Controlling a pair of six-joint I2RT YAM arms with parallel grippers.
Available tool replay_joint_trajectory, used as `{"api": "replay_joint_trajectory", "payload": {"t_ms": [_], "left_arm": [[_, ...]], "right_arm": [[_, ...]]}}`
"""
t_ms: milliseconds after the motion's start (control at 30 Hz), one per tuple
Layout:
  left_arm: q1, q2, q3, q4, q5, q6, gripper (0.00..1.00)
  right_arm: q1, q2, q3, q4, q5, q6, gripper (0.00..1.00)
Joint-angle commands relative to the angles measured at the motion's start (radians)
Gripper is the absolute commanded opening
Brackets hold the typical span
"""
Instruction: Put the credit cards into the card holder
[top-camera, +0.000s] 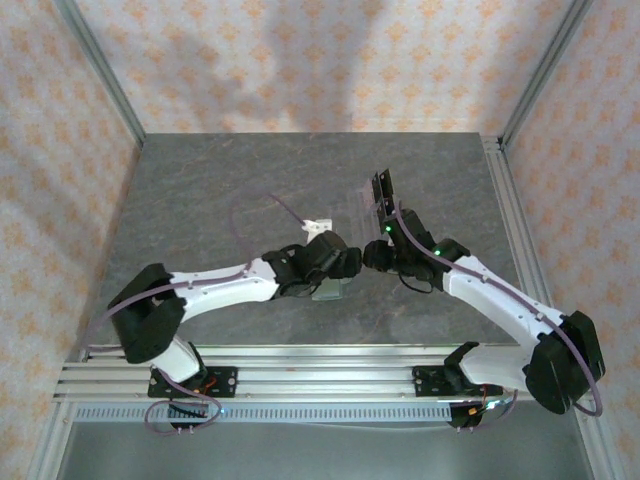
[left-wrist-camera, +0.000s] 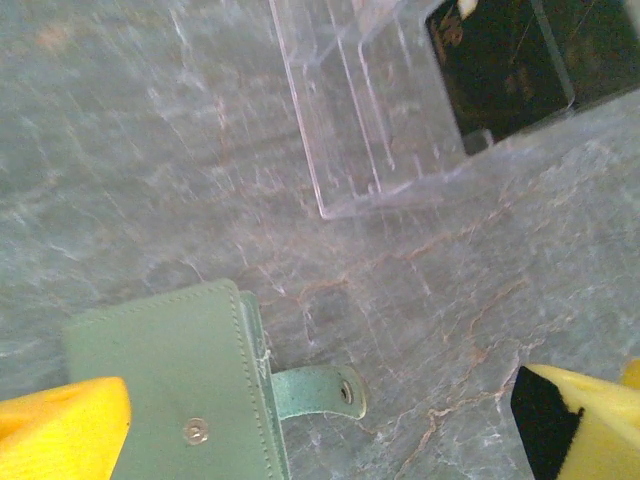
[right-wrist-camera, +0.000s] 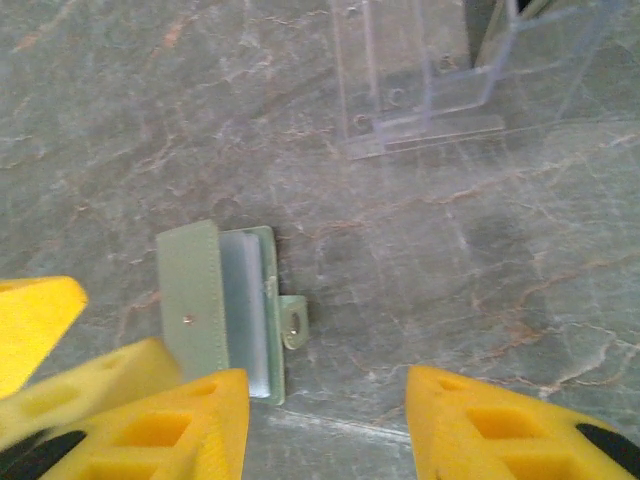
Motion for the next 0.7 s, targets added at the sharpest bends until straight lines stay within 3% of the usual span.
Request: {"api": "replay_joint_trajectory", "payload": {"t_ms": [0,133,333,667], "left_arm": [[0.027,-0.107,0.055,-0.065,-0.068,0.022,1.00],[0.077,-0.186,0.012,-0.201,-0.142,0.006,1.00],[0.134,-0.235,-0.074,-0.378,-0.195,-0.001,1.00],[0.135,-0.228,-0.240,-0.355,-0.161,-0.030,1.00]], "right_arm": [[0.011,0.020,0.029,-0.002,-0.067,-0.008,0.45],[0.027,0.074,0.069,0.023,-0.130,-0.008,0.43],[0.127,0.226,0.164,0.062,-0.143,-0.014,0.40],[0.169,0.422,0.254,0.145,-0.158,-0.012,0.33]]}}
